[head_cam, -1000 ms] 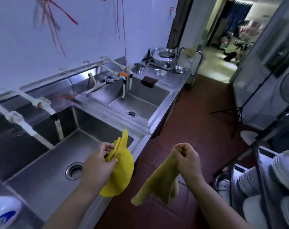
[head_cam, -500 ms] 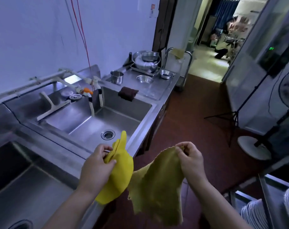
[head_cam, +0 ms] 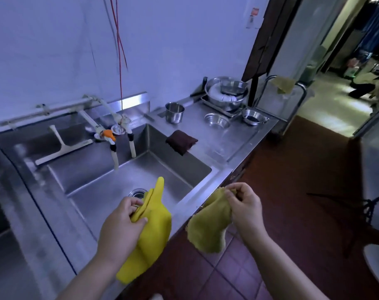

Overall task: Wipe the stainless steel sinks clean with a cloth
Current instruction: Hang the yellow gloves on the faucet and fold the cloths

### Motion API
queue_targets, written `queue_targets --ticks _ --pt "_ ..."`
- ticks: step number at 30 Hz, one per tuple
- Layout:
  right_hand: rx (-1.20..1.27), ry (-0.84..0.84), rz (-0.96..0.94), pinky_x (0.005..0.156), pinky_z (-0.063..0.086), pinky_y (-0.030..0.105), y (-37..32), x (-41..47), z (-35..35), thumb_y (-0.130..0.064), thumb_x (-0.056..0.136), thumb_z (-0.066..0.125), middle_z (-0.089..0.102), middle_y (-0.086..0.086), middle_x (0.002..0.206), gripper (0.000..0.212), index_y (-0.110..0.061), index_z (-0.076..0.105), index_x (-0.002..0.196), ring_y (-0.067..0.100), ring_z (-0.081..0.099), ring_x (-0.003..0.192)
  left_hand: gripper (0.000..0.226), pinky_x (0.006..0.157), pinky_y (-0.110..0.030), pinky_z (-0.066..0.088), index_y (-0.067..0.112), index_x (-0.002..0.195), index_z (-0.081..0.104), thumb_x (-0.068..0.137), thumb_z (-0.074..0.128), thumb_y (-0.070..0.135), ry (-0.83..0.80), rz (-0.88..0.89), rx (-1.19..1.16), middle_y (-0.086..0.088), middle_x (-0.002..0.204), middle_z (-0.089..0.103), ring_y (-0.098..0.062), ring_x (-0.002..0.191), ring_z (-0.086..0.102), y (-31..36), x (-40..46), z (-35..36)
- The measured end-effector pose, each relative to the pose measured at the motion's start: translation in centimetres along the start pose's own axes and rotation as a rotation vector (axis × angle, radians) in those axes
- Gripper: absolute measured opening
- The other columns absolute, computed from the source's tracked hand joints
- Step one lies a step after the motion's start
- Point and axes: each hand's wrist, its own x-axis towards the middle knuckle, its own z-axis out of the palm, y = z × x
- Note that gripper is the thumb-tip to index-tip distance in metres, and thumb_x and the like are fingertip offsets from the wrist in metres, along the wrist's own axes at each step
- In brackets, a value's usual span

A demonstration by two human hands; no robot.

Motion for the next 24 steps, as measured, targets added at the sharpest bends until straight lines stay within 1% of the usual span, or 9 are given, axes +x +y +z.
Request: queue_targets --ticks 2,3,5,6,9,14,18,21,24 --pt "0.007 -0.022 -0.013 0.056 0.044 0.018 0.0 3.6 0.9 -0.003 0.085 0.063 0.063 0.004 0.071 0.025 -0.024 0.063 0.072 0.008 0.053 0.063 0.038 0.066 -0.028 0.037 0.033 0.092 0.052 0.074 0.075 0.008 0.013 -0.014 -0.003 -0.002 0.11 0.067 -0.018 0.108 0.06 0.4 2.8 1.6" --pt "0.006 -0.028 -0.025 0.055 0.043 0.016 -0.2 5.3 1.4 -0.004 0.085 0.063 0.061 0.0 0.069 0.024 -0.024 0.062 0.072 0.006 0.052 0.061 0.038 0.063 -0.024 0.037 0.034 0.092 0.052 0.075 0.074 0.009 0.018 -0.015 -0.008 0.0 0.11 0.066 -0.017 0.104 0.061 0.6 4.2 2.4" --pt "0.0 -0.033 -0.045 0.056 0.044 0.015 -0.4 8.7 2.4 -0.004 0.085 0.063 0.061 -0.005 0.066 0.024 -0.024 0.062 0.072 0.003 0.054 0.06 0.038 0.061 -0.015 0.036 0.037 0.088 0.05 0.075 0.074 0.011 0.034 -0.021 -0.012 0.004 0.107 0.066 -0.012 0.09 0.059 1.0 7.3 4.0" --pt "-0.004 -0.036 -0.051 0.057 0.045 0.015 -0.6 10.4 2.9 -0.005 0.085 0.064 0.062 -0.006 0.065 0.024 -0.025 0.062 0.072 0.003 0.055 0.06 0.037 0.06 -0.015 0.036 0.037 0.086 0.05 0.075 0.073 0.011 0.042 -0.031 -0.018 0.004 0.107 0.066 -0.011 0.087 0.059 1.3 8.9 4.7" --pt "-0.01 -0.065 -0.048 0.056 0.045 0.017 -1.2 15.3 4.4 -0.007 0.086 0.064 0.06 -0.009 0.062 0.021 -0.024 0.063 0.073 0.004 0.054 0.059 0.037 0.063 -0.027 0.037 0.036 0.088 0.05 0.075 0.073 0.011 0.055 -0.066 -0.032 0.001 0.11 0.068 -0.016 0.092 0.061 2.5 13.4 6.9" --pt "0.019 -0.098 0.007 0.043 0.041 0.018 -0.9 22.6 6.2 -0.004 0.087 0.061 0.051 -0.008 0.056 0.017 -0.016 0.061 0.077 0.003 0.044 0.046 0.04 0.071 -0.028 0.04 0.042 0.084 0.048 0.074 0.075 0.015 0.059 -0.082 -0.001 -0.001 0.112 0.068 -0.018 0.104 0.062 4.5 19.4 9.4" --pt "0.039 -0.075 0.091 0.043 0.039 0.012 1.0 27.6 7.1 -0.003 0.088 0.058 0.055 -0.012 0.053 0.014 -0.014 0.059 0.079 -0.003 0.046 0.043 0.039 0.07 -0.028 0.038 0.041 0.087 0.048 0.075 0.074 0.015 0.058 -0.11 0.03 -0.002 0.113 0.067 -0.017 0.106 0.061 5.0 22.5 11.0" --pt "0.001 -0.02 0.147 0.042 0.038 0.011 3.7 32.0 7.5 -0.006 0.088 0.058 0.054 -0.003 0.064 0.015 -0.017 0.059 0.078 -0.001 0.046 0.046 0.038 0.066 -0.028 0.036 0.04 0.088 0.048 0.076 0.073 0.013 0.061 -0.138 0.053 0.0 0.111 0.068 -0.017 0.104 0.061 5.1 24.8 12.4" --pt "-0.075 0.055 0.185 0.047 0.039 0.009 7.1 36.8 7.5 -0.01 0.088 0.059 0.056 -0.004 0.069 0.016 -0.021 0.059 0.076 0.006 0.05 0.059 0.033 0.063 -0.029 0.036 0.034 0.091 0.051 0.077 0.071 0.012 0.066 -0.169 0.078 0.003 0.104 0.069 -0.017 0.095 0.062 5.2 26.9 13.9"
